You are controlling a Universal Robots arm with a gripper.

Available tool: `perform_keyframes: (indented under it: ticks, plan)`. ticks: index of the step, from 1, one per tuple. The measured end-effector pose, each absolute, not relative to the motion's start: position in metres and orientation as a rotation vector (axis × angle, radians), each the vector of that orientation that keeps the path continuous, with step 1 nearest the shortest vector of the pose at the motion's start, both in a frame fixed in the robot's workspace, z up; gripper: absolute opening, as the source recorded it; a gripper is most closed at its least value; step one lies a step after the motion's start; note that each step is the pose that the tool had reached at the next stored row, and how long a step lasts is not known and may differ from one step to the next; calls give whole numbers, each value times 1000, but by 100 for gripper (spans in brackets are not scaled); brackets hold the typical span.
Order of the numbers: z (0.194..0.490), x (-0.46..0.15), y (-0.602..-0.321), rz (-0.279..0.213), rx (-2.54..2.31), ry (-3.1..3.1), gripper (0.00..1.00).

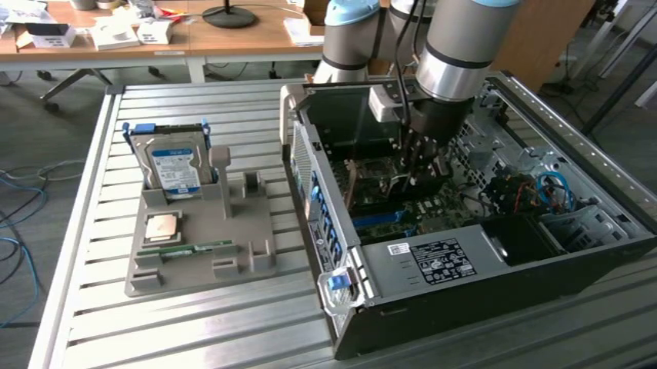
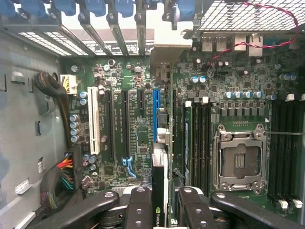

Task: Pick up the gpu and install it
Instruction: 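Insert the gpu into the slot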

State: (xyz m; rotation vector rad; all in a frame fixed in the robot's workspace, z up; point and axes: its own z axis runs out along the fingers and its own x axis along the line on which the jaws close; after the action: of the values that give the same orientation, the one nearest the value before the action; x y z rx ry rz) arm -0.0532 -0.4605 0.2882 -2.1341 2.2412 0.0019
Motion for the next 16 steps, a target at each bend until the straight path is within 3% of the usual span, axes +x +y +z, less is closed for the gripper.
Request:
perform_keyframes:
  ticks: [16]
  plan:
    - [288, -55, -462, 7, -2137, 2244, 26]
